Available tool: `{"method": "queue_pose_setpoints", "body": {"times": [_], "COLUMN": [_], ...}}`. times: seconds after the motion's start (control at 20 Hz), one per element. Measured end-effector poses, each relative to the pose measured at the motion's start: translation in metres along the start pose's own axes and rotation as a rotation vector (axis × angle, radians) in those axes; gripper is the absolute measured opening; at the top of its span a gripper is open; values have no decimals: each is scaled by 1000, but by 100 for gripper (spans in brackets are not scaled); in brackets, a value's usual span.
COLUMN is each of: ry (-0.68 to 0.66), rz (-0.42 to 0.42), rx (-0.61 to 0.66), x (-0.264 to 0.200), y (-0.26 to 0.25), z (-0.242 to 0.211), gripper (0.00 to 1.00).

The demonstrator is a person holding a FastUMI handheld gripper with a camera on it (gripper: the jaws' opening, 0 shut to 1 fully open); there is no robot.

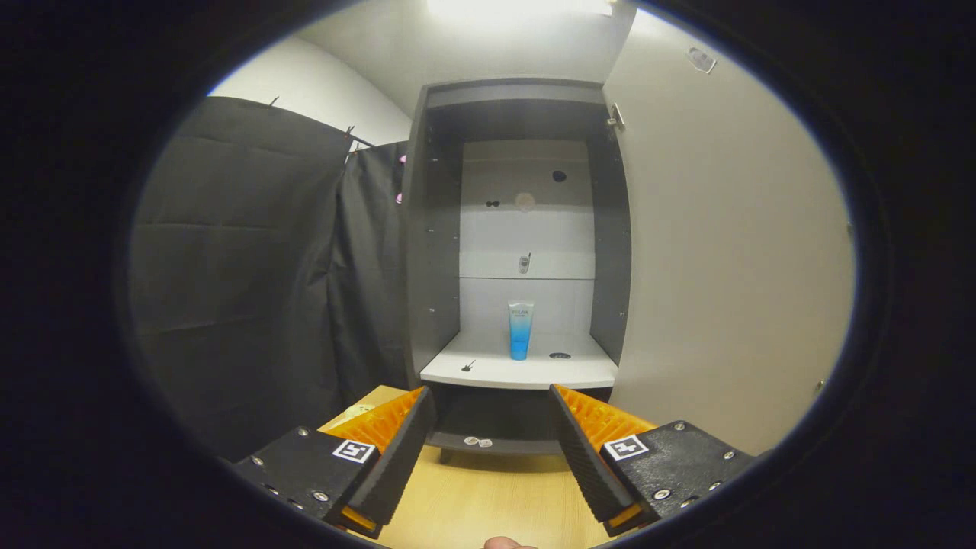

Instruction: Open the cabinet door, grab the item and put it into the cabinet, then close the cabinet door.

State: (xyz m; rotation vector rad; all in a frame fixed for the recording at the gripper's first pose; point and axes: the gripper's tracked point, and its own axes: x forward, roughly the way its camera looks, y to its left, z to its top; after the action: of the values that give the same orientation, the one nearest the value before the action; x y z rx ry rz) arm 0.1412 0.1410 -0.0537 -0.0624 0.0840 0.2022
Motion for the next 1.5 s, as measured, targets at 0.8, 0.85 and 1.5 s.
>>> {"method": "queue_pose_setpoints", "body": {"times": [0.8,0.85,1.5], "ry": [46,37,41], "rz": [219,218,-39], "rx": [90,91,163], "x": [-152,-161,-182], "y": [-63,-76,-261], "z": [9,12,-4], "gripper": [93,93,93]}}
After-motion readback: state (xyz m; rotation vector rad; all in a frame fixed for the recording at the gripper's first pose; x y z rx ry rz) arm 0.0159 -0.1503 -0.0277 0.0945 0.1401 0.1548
